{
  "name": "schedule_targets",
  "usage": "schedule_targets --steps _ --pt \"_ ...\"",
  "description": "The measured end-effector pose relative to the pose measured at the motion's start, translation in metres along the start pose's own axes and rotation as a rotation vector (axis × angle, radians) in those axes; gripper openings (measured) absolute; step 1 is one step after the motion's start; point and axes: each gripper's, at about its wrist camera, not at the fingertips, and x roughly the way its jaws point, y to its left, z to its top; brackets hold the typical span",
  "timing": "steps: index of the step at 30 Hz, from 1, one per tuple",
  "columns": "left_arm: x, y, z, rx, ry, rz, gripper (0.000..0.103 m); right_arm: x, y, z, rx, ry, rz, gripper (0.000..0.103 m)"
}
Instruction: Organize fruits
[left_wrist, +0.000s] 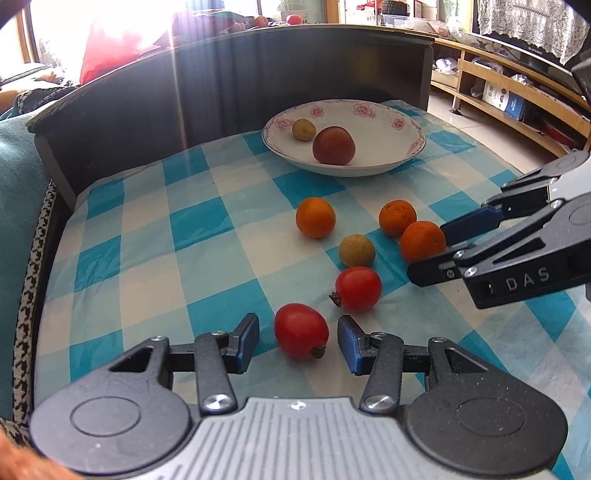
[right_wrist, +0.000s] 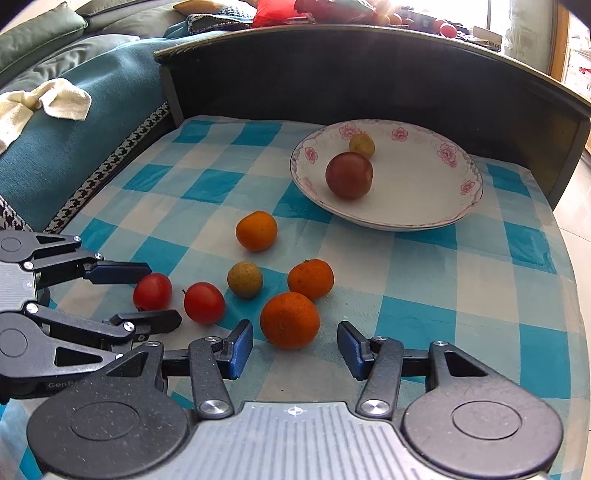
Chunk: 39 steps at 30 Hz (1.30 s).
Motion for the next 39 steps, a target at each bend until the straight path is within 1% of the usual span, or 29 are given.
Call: schedule_targets --steps 2,4,5,6,7,8,11,14,17,21,24,25,28,32,35,37,39 --pt "0.001 -0.001 0.001 -0.002 0.001 0.003 0.055 0.001 0.000 0.000 -0.003 -0.002 -0.001 0.041" --pt "0.001 -0.003 0.002 0.011 -0.001 0.006 0.052 0.001 0.000 0.001 -0.009 0.001 -0.003 0.039" --pt "0.001 -0.004 0.002 0.011 0.000 0.006 0.051 0.002 0.000 0.002 -0.010 0.002 -0.003 0.036" --pt "0.001 -0.004 0.002 0.006 0.002 0.006 0.047 0.001 -0.001 0.002 -0.008 0.002 0.007 0.028" --pt "0.000 -0.004 0.002 0.001 0.004 0.007 0.042 0.001 -0.001 0.002 -0.002 0.004 0.014 0.028" --pt "0.000 -0.004 0.003 -0.002 0.007 0.011 0.040 0.001 -0.001 0.002 -0.004 0.006 0.009 0.028" --pt "-0.002 0.001 0.003 -0.021 0.013 -0.003 0.040 -0.001 0.002 0.002 -0.028 0.014 -0.001 0.027" --pt "-0.005 0.001 0.001 -0.016 0.014 -0.006 0.040 -0.005 0.000 0.002 -0.022 0.025 0.016 0.027" --pt "-0.008 0.000 -0.001 -0.017 0.031 -0.025 0.040 -0.012 -0.001 0.002 -0.020 0.035 -0.001 0.027" --pt "-0.015 -0.011 -0.005 0.018 0.034 -0.058 0.040 -0.021 0.002 -0.003 -0.023 0.044 -0.017 0.027" --pt "-0.017 -0.020 -0.009 0.049 0.040 -0.076 0.040 -0.021 0.005 -0.011 -0.034 0.069 -0.028 0.027" --pt "-0.016 -0.022 -0.011 0.058 0.041 -0.076 0.040 -0.020 0.005 -0.014 -0.037 0.082 -0.034 0.027" --pt "-0.017 -0.022 -0.013 0.063 0.032 -0.076 0.040 -0.022 0.006 -0.017 -0.039 0.080 -0.035 0.029" --pt "-0.017 -0.018 -0.014 0.059 0.028 -0.081 0.045 -0.023 0.006 -0.016 -0.039 0.069 -0.036 0.031" --pt "-0.018 -0.019 -0.016 0.073 0.013 -0.060 0.052 -0.024 0.004 -0.019 -0.026 0.061 -0.016 0.042" --pt "-0.018 -0.019 -0.017 0.081 0.004 -0.043 0.059 -0.024 0.003 -0.022 -0.032 0.055 -0.010 0.043" --pt "-0.018 -0.019 -0.017 0.087 0.000 -0.033 0.060 -0.023 0.000 -0.025 -0.023 0.051 0.000 0.047"
